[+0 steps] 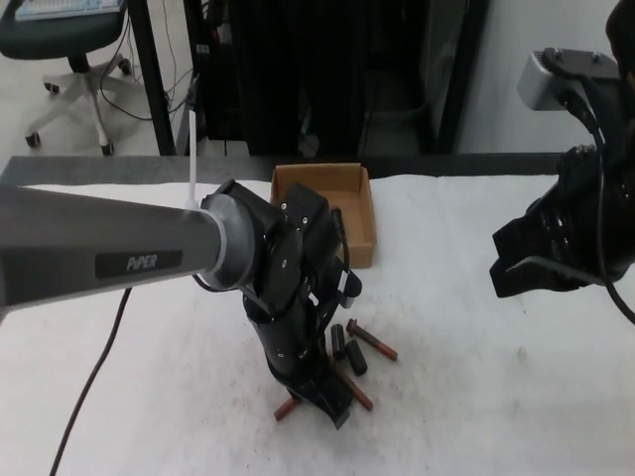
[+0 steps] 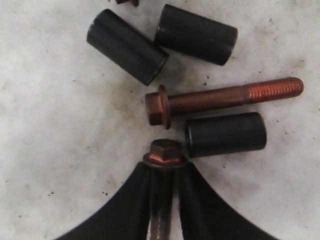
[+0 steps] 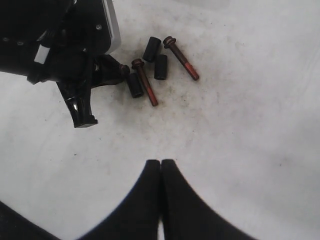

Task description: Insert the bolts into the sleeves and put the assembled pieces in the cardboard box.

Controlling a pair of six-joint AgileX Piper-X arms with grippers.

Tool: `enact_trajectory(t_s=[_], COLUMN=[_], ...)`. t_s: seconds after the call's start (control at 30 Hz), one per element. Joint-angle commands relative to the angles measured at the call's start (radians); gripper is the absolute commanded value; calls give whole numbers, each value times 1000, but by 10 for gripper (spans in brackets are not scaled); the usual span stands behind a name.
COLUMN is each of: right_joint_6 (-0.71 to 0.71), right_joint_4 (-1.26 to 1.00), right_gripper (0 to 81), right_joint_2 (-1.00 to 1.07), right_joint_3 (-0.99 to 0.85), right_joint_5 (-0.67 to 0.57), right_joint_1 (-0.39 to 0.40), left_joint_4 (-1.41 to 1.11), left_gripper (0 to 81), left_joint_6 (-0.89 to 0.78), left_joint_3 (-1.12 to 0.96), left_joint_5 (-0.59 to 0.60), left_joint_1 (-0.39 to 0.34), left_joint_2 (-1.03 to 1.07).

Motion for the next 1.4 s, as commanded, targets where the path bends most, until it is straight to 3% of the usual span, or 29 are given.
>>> enact_trajectory(t_s=[0.0,0.1,0.2,0.23,0.5,0.57,0.77,0.9,1.13,1.37], right_joint_6=[7,7,4,4,-17,-31,-12,-22,-61,-67], right_joint_4=[-20,-20,-20,-20,-20,-28,-208,-241,-257,-362], right_gripper=[4,4,4,4,4,4,3,3,3,7], right_joint_2=[-11,-11,-11,-11,-11,-11,39,128,317,457], right_joint_3=[-2,-2,-2,-2,-2,-2,-2,-2,-2,-2], right_joint_5=[-14,-14,-14,-14,-19,-69,-219,-220,-155,-134], right_joint_1=[0,0,0,0,2,2,6,47,201,271], left_joint_4=[-3,10,21,31,130,130,124,108,106,142], left_gripper=[197,187,20,0,0,0,0,0,0,0], left_joint_6=[8,8,11,11,-49,-37,-36,-80,-80,-80], left_joint_3=[-9,-9,-9,-13,-90,-91,-86,-65,15,134], left_joint_5=[6,6,6,6,-31,-51,-71,-71,-71,-71], left_joint_1=[-4,-4,-4,-4,8,23,119,219,384,451], left_joint_2=[7,14,14,14,-67,-123,-371,-548,-850,-1087])
